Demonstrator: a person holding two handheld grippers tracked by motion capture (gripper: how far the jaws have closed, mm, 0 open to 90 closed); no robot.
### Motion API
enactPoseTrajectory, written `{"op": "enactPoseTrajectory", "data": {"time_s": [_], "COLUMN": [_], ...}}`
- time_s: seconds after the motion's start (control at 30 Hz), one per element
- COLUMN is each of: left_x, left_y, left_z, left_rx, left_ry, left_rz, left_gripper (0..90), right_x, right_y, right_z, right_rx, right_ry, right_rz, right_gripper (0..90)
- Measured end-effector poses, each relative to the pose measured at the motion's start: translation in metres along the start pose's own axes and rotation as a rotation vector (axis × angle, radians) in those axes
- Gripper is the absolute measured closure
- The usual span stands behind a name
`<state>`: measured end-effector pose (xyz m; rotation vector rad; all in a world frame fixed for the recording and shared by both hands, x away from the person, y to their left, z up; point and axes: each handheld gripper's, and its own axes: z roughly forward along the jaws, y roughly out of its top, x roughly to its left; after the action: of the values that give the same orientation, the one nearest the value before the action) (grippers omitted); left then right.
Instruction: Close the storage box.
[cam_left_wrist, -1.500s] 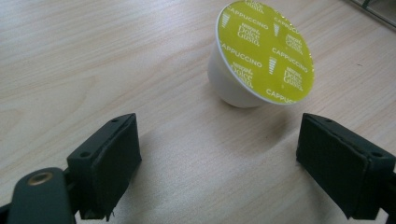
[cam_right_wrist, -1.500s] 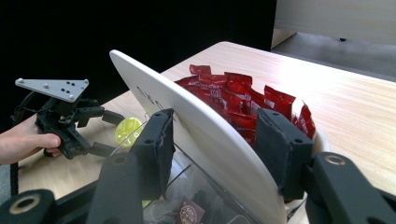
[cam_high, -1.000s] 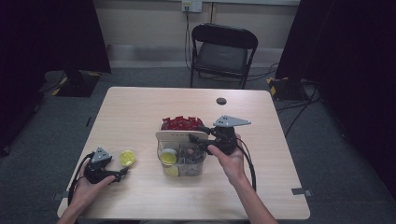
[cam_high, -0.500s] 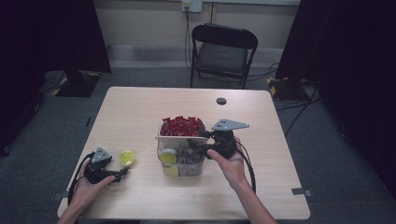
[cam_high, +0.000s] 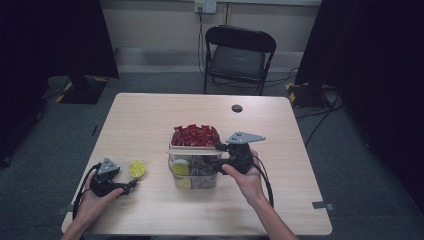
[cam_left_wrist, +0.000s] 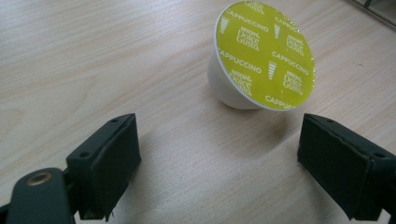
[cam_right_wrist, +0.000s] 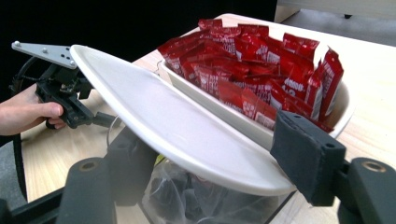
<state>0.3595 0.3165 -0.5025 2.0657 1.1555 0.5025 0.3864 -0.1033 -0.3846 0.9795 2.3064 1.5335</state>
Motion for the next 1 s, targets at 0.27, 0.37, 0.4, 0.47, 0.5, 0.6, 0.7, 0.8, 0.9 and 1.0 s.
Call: {"op": "enactPoseTrajectory", "data": {"time_s": [0.27, 0.37, 0.4, 0.47, 0.5, 0.6, 0.7, 0.8, 0.9, 1.0], "left_x": [0.0, 0.0, 0.0, 0.0, 0.0, 0.0, 0.0, 0.0, 0.0, 0.0], "left_y": [0.0, 0.0, 0.0, 0.0, 0.0, 0.0, -0.001, -0.001, -0.001, -0.001], "left_z": [0.0, 0.0, 0.0, 0.0, 0.0, -0.001, -0.002, -0.001, -0.001, -0.001], "left_rx": [0.001, 0.0, 0.0, 0.001, 0.001, 0.005, 0.004, 0.001, 0.001, 0.001], "left_ry": [0.001, 0.0, 0.0, 0.001, 0.001, 0.008, 0.009, 0.007, 0.008, 0.008], "left_rz": [0.002, 0.0, 0.0, 0.005, 0.006, 0.009, 0.003, -0.002, -0.002, -0.002], "left_gripper": [12.5, 12.5, 12.5, 12.5, 12.5, 12.4, 12.6, 12.6, 12.6, 12.6], "right_x": [0.003, 0.004, 0.004, 0.005, 0.005, 0.007, 0.011, 0.013, 0.01, 0.006], "right_y": [-0.005, -0.007, -0.007, -0.008, -0.009, -0.01, -0.011, -0.012, -0.018, -0.024], "right_z": [0.0, -0.001, -0.002, -0.003, -0.004, -0.006, -0.009, -0.014, -0.016, -0.014], "right_rx": [0.014, 0.013, 0.008, 0.009, 0.005, 0.001, -0.005, -0.004, 0.012, 0.029], "right_ry": [-0.008, -0.01, -0.01, -0.027, -0.026, -0.045, -0.064, -0.074, -0.077, -0.078], "right_rz": [-0.008, -0.014, -0.01, -0.017, -0.019, -0.026, -0.038, -0.037, -0.024, -0.012], "right_gripper": [24.0, 18.8, 18.5, 18.5, 18.5, 18.6, 18.5, 16.9, 16.7, 16.5]}}
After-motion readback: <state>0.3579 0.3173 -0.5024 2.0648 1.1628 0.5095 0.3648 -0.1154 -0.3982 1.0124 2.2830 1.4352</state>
